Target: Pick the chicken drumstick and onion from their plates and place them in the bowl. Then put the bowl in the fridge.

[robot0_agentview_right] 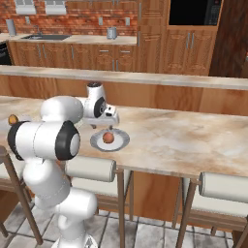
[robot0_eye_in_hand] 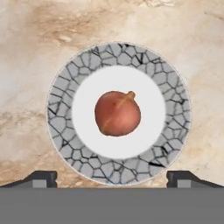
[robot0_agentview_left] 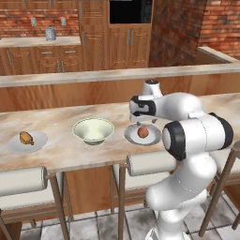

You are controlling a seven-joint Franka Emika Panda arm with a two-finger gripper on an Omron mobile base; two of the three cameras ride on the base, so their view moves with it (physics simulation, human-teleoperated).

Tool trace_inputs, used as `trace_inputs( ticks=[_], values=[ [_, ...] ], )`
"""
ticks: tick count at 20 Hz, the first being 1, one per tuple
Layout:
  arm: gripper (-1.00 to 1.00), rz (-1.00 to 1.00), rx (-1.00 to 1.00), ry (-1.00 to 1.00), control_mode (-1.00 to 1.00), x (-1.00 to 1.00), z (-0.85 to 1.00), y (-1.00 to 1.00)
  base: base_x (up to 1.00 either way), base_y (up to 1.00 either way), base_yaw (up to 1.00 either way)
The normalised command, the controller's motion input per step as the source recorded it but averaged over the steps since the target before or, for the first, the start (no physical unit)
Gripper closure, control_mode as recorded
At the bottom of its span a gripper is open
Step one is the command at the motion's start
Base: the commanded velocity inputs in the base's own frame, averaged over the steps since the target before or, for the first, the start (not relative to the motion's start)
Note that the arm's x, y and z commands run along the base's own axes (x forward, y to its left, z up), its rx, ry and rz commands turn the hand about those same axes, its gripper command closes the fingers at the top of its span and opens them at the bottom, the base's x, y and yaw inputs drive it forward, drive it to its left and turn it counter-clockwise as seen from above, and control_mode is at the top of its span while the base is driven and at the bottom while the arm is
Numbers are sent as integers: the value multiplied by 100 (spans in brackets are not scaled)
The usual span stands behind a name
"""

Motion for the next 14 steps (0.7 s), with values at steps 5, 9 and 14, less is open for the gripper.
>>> trace_inputs(
  ticks=[5, 9, 14],
  values=[
    [-100, -7, 1, 0, -100, 35, -28, -1, 0, 0, 0],
    [-100, -12, 0, 2, -100, 23, -18, -10, 0, 0, 0],
    [-100, -11, 0, 10, -100, 5, -23, -10, 0, 0, 0]
  ],
)
